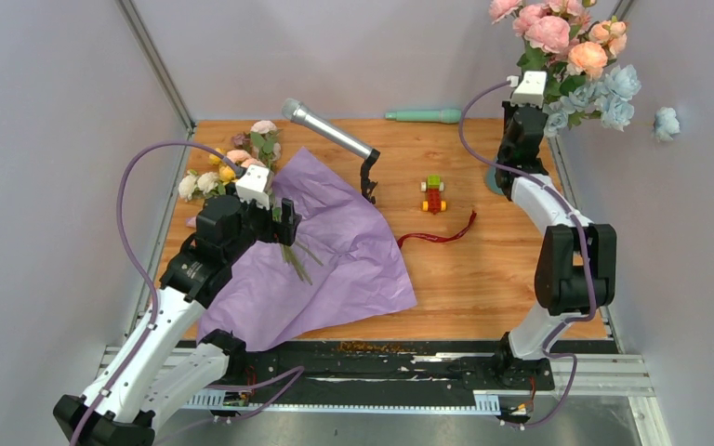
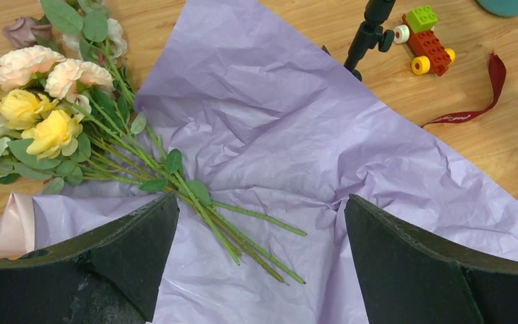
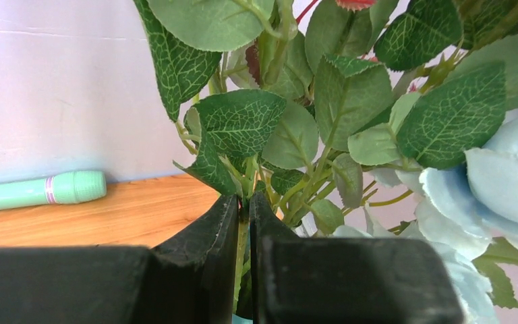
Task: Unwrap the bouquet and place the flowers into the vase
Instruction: Insert the fake flower into the vase.
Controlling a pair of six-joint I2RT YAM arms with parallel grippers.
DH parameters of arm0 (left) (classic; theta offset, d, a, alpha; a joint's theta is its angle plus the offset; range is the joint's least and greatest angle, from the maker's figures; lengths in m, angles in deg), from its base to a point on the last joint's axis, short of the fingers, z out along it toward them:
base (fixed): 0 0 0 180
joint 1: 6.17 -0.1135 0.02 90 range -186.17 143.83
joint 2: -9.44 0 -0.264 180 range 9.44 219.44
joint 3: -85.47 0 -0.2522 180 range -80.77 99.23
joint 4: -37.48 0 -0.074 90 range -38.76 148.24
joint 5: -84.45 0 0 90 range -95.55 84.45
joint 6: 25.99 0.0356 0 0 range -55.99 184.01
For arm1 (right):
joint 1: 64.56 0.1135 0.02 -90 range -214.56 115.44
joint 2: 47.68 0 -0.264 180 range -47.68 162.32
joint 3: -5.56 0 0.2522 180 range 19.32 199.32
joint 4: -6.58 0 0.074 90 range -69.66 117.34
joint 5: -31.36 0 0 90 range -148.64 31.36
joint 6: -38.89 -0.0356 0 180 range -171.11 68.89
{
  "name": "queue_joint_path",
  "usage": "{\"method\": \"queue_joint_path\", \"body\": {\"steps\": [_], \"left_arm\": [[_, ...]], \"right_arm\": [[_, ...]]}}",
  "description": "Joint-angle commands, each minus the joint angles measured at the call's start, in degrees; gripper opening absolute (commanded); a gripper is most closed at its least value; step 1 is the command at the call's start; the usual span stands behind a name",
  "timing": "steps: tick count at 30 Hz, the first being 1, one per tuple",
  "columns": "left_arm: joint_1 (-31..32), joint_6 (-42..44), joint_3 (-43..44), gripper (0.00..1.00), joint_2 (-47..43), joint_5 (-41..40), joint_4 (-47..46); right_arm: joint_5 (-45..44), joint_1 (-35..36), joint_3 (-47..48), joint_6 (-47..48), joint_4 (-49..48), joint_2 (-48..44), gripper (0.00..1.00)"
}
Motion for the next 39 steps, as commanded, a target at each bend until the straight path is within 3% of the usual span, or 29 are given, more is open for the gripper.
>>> {"method": "queue_joint_path", "body": {"steps": [1, 4, 8, 20, 39], "left_arm": [[-0.2, 0.2, -0.1, 1.00, -0.7, 0.6, -0.9], [-0.2, 0.2, -0.1, 1.00, -0.7, 0.5, -0.9], [-0.2, 0.2, -0.1, 1.00, -0.7, 0.6, -1.0], [-0.2, -0.1, -0.1, 1.00, -1.2, 0.8, -0.8], [-0.2, -0.4, -0.4, 1.00, -2.2, 0.3, -0.8]], "right_arm": [[-1.5, -0.3, -0.9, -1.8, -1.9, 1.0, 0.00], [-1.6, -0.3, -1.0, -1.9, -1.4, 1.2, 0.02], [-1.7, -0.3, -1.4, -1.8, -1.0, 0.7, 0.16], [-0.8, -0.3, -3.2, -3.4, 0.3, -2.0, 0.41], [1.9, -0.2, -11.3, -12.3, 3.2, -12.3, 0.72]]}}
